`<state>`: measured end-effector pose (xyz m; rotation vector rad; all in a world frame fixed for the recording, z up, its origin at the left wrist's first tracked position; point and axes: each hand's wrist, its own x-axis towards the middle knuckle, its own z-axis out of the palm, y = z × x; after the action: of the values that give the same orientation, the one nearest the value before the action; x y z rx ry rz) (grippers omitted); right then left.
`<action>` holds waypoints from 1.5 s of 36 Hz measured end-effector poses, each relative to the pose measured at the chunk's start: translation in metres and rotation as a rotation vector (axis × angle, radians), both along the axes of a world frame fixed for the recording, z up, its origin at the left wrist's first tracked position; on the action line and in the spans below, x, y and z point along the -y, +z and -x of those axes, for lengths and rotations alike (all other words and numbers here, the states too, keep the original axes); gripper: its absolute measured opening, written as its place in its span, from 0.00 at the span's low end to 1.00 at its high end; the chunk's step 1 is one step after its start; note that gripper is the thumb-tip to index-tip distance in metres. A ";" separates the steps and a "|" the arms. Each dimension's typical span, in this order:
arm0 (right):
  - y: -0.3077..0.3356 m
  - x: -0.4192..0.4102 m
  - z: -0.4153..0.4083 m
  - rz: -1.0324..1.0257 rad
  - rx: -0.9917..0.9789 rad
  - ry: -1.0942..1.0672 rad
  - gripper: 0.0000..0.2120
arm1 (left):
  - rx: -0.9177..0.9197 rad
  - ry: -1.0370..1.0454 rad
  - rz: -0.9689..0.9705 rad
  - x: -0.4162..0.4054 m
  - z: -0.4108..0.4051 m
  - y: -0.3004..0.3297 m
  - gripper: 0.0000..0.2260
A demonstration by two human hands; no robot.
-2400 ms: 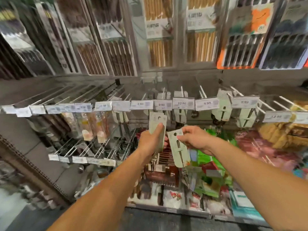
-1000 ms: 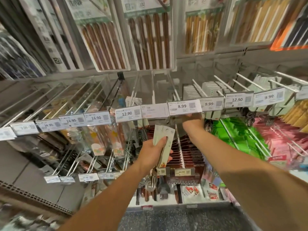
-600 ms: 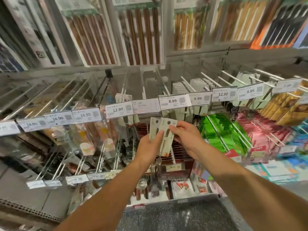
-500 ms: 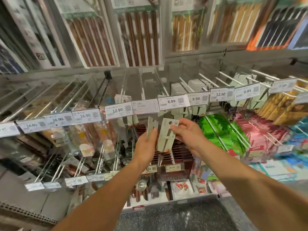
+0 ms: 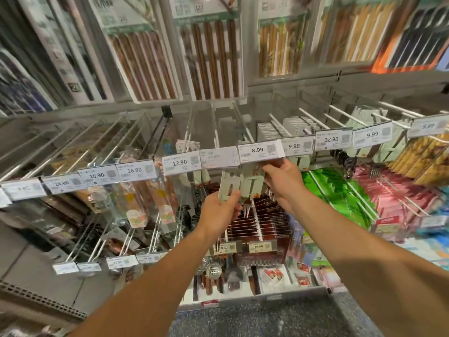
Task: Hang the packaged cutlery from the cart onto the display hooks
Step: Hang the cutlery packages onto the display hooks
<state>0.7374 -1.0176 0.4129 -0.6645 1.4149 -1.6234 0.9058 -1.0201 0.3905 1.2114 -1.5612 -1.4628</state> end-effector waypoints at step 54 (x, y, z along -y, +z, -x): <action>0.008 -0.010 -0.012 0.040 0.205 -0.032 0.13 | 0.201 -0.016 0.253 0.017 0.030 0.005 0.09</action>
<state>0.7493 -1.0075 0.4213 -0.4848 1.2530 -1.6972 0.8756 -1.0372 0.3960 1.2258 -1.8313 -1.1385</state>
